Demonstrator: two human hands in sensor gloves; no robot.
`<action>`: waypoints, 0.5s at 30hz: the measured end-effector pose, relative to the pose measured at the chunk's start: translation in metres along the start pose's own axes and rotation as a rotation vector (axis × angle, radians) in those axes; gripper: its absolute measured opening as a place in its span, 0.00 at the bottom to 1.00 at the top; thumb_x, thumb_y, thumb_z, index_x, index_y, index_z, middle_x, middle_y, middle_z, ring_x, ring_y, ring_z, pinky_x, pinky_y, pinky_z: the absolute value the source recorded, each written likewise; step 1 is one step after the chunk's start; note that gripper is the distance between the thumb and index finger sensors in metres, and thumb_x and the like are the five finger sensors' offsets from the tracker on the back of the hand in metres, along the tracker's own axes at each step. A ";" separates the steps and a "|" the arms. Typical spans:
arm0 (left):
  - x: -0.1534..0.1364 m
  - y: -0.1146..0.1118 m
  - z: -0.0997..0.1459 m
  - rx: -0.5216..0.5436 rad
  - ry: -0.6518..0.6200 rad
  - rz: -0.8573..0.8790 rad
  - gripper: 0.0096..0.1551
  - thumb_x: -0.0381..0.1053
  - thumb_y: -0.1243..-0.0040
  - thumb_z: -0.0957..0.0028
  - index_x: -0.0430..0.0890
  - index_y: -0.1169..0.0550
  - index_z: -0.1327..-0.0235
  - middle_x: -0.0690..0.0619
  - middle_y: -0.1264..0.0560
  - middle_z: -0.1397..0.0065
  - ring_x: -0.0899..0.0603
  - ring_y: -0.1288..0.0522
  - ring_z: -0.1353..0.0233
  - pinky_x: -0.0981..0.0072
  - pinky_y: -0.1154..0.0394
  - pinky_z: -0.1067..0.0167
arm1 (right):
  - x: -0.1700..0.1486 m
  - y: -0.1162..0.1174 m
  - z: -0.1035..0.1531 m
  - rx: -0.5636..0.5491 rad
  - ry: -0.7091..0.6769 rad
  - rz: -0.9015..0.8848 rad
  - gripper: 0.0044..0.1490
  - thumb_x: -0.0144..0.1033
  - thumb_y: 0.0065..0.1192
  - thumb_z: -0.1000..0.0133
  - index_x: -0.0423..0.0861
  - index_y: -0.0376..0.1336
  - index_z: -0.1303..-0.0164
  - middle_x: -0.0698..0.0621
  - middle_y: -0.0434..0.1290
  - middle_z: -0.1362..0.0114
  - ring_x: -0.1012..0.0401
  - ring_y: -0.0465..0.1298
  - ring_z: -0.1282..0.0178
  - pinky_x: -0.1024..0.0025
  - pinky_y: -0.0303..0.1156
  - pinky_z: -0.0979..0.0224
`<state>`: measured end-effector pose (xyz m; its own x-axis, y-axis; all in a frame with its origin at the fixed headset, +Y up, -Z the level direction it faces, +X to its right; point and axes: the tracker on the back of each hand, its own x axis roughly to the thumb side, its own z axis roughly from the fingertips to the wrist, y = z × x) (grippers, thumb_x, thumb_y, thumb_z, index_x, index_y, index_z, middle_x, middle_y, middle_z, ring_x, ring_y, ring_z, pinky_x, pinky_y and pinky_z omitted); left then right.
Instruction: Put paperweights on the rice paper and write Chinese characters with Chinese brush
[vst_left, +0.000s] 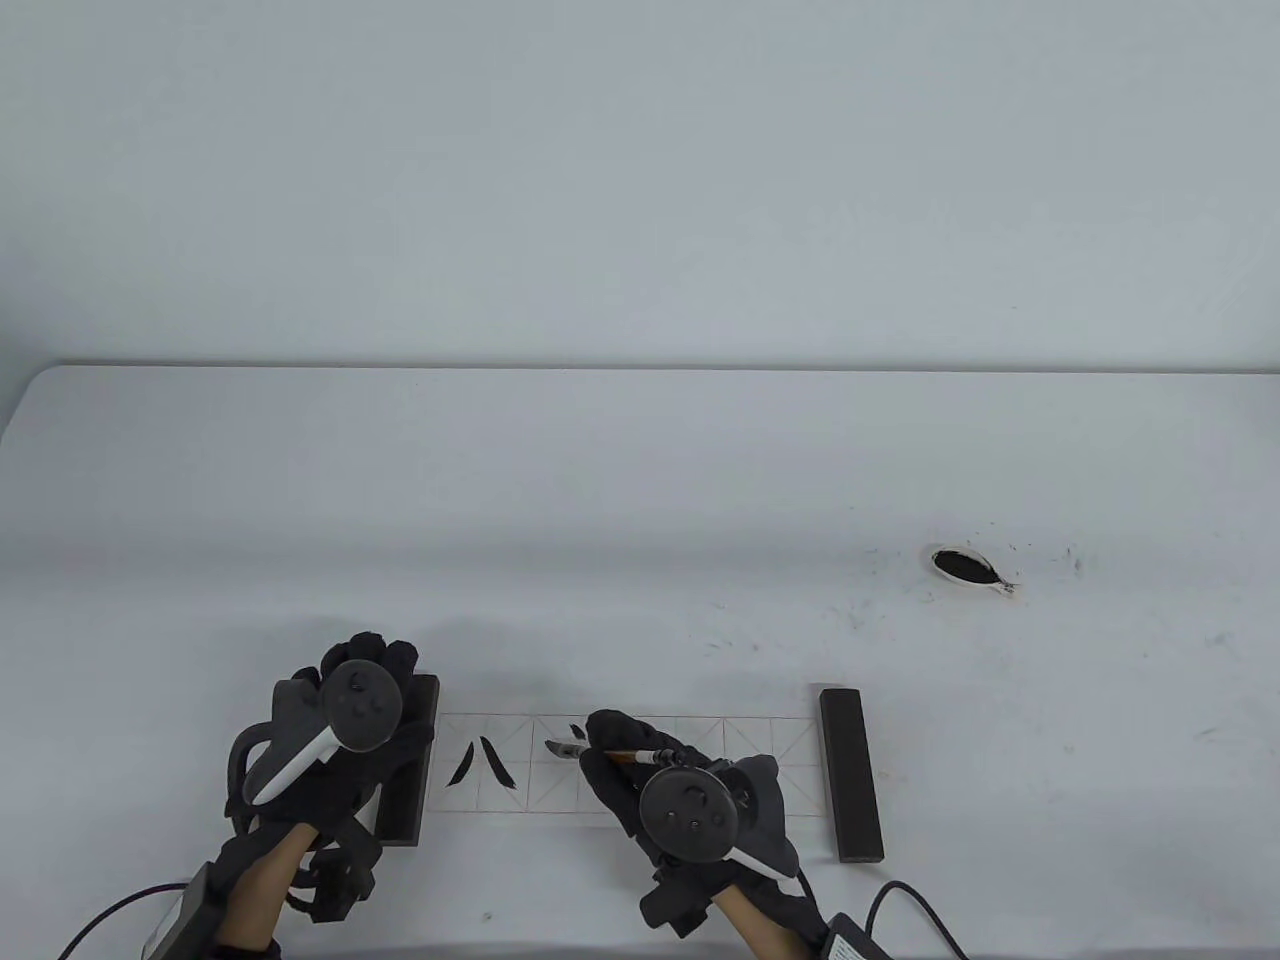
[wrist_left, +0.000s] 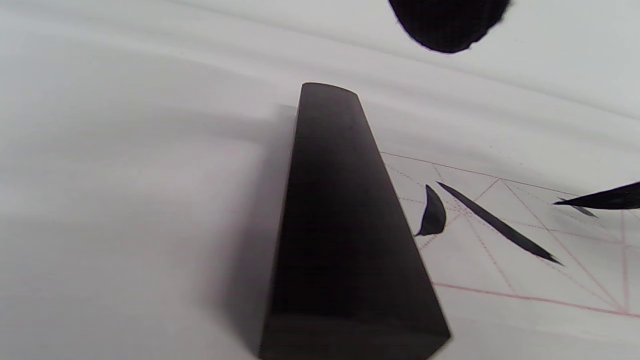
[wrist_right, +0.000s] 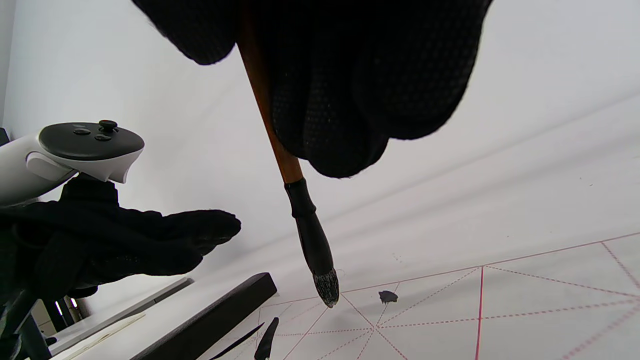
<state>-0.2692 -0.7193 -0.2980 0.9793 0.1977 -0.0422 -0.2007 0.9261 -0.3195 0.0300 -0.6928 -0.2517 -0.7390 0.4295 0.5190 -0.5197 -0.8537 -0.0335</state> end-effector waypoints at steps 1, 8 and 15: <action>0.000 0.000 0.000 0.000 0.000 0.000 0.51 0.64 0.54 0.44 0.60 0.63 0.14 0.49 0.67 0.09 0.36 0.67 0.10 0.45 0.71 0.18 | 0.000 0.000 0.000 0.006 -0.002 -0.001 0.29 0.43 0.53 0.38 0.38 0.62 0.34 0.42 0.78 0.39 0.54 0.82 0.46 0.63 0.79 0.47; 0.000 0.000 0.000 -0.004 -0.001 -0.002 0.51 0.64 0.54 0.44 0.60 0.62 0.14 0.50 0.67 0.09 0.36 0.67 0.10 0.45 0.71 0.18 | 0.000 0.001 -0.001 0.022 0.004 0.017 0.29 0.43 0.53 0.38 0.38 0.63 0.34 0.42 0.78 0.40 0.53 0.82 0.47 0.63 0.79 0.47; 0.000 0.000 0.000 -0.008 0.001 0.002 0.51 0.64 0.54 0.44 0.60 0.62 0.14 0.50 0.67 0.09 0.36 0.67 0.10 0.45 0.71 0.18 | -0.002 -0.009 0.003 -0.067 0.072 0.130 0.28 0.43 0.54 0.38 0.37 0.65 0.38 0.42 0.80 0.44 0.54 0.83 0.52 0.64 0.80 0.51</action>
<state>-0.2693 -0.7196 -0.2980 0.9789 0.1996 -0.0438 -0.2028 0.9232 -0.3265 0.0371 -0.6865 -0.2500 -0.8296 0.3389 0.4438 -0.4432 -0.8830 -0.1543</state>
